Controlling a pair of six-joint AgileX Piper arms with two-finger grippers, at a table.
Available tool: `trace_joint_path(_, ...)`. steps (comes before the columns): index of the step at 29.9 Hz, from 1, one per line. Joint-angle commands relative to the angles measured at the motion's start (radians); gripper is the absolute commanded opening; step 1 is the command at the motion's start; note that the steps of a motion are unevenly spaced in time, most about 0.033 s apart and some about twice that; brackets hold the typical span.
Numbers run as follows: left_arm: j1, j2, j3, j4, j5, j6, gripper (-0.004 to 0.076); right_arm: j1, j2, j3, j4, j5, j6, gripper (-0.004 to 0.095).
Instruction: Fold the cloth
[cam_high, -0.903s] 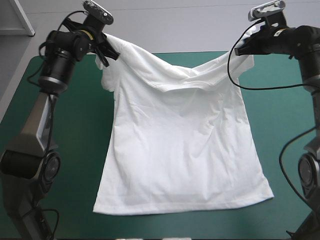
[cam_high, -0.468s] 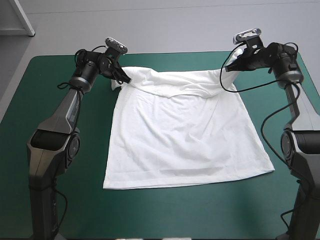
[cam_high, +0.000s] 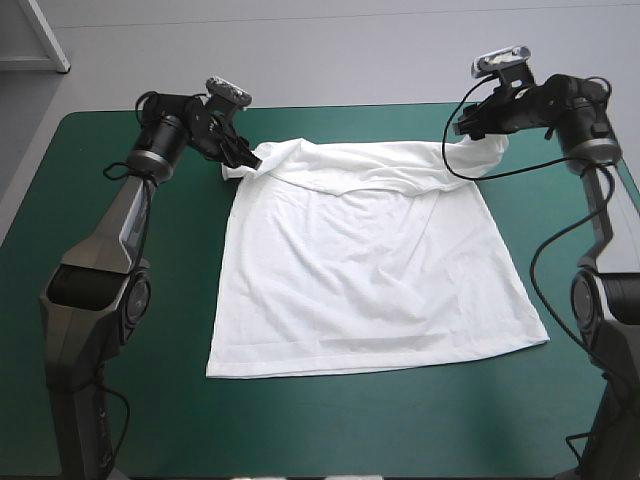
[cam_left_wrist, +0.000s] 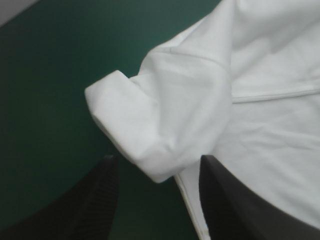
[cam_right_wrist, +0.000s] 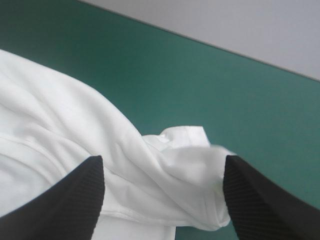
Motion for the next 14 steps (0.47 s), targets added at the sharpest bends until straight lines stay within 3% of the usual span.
trace_joint_path(1, -0.001, -0.175, -0.035, -0.011, 0.017, -0.018, 0.0379, -0.01, -0.195, -0.04, 0.014, 0.014, 0.034, 0.0578)
trace_joint_path(8, -0.001, -0.355, -0.03, -0.027, 0.164, -0.069, 0.0364, -0.01, -0.407, 0.029, 0.016, 0.142, 0.112, 0.0495)
trace_joint_path(14, -0.001, -0.526, 0.031, -0.107, 0.172, -0.092, 0.0364, -0.01, -0.596, 0.257, 0.016, 0.188, 0.159, 0.0471)
